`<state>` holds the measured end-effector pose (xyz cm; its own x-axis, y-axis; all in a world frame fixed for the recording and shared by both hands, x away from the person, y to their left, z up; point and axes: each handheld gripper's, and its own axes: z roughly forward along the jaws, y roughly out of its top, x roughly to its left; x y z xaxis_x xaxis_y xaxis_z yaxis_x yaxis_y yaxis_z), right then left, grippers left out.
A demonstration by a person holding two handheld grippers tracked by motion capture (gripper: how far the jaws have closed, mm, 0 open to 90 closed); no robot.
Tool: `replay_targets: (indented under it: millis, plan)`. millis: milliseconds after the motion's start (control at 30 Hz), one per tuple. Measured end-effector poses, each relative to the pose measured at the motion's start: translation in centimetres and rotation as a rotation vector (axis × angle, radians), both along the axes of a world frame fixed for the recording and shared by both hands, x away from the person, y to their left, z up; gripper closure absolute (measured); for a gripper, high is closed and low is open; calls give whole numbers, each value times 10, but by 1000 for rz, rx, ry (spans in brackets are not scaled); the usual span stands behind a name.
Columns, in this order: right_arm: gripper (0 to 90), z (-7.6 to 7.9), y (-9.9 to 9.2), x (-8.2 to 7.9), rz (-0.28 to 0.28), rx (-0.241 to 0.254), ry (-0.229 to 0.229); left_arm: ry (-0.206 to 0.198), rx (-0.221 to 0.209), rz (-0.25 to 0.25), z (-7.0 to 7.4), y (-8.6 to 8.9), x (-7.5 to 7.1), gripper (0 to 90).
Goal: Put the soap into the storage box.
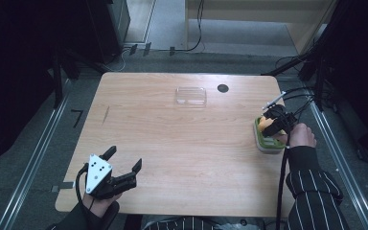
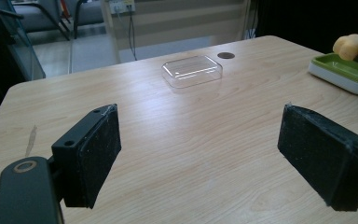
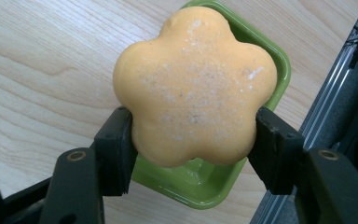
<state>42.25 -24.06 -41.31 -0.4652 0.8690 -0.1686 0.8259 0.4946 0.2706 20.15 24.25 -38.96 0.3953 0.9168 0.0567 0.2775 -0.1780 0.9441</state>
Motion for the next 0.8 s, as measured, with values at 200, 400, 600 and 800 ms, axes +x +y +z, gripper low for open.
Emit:
replay_targets:
  millis: [200,400,600,800]
  plan:
    - [400,-3,-6,4,-13,3,10,0,0,0,0,0,0,137]
    - [400,-7,-12,8,-22,3,11,0,0,0,0,0,0,137]
    - [400,-11,-16,12,-31,8,24,1,1,0,0,0,0,137]
    - [400,-15,-17,16,-26,10,33,0,0,0,0,0,0,137]
